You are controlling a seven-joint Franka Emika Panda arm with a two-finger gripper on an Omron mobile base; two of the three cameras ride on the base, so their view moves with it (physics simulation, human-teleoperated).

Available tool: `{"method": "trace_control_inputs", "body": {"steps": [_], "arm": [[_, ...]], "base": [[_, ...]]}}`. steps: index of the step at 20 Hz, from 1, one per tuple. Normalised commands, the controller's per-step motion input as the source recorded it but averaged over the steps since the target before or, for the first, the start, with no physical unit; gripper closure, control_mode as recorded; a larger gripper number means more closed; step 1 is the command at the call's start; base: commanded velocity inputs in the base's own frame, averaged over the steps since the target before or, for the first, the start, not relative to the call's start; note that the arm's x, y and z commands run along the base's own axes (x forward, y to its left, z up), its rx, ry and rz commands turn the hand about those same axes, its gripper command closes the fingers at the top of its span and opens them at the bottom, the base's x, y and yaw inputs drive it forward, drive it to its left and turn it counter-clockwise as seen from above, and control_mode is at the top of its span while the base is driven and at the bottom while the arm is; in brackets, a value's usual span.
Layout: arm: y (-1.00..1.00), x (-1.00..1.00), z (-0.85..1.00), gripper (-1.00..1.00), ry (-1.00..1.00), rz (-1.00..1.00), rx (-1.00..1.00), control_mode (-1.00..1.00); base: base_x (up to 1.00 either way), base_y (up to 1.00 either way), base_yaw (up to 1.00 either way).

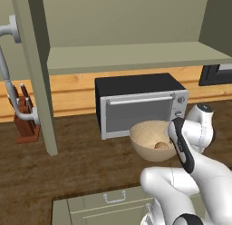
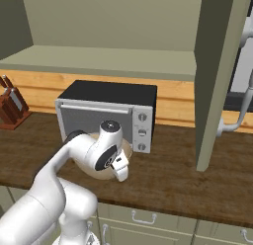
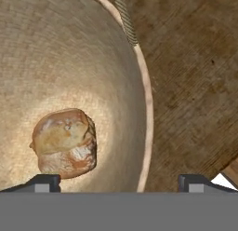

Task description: Open the cabinet, pick up the bread from the cabinet and place it in the basket. Then move the basket to the dining counter.

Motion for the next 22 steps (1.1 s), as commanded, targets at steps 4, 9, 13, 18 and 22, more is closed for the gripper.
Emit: {"method": "trace_control_inputs", "body": {"steps": [4, 9, 13, 18, 22], "arm": [[0.18, 0.0, -0.32, 1.0, 0.0, 0.0, 0.01, -1.0], [0.33, 0.0, -0.24, 1.0, 0.04, 0.01, -0.06, -1.0], [0.3, -0.07, -0.08, 1.0, 0.02, 0.05, -0.09, -1.0], [-0.02, -0.52, 0.62, 1.0, -0.1, 0.01, -0.01, -1.0], [-0.01, -0.98, 0.96, 1.0, -0.3, 0.09, 0.0, -1.0]], "base": [[0.0, 0.0, 0.0], [0.0, 0.0, 0.0], [0.0, 0.0, 0.0], [0.0, 0.0, 0.0], [0.0, 0.0, 0.0]]}}
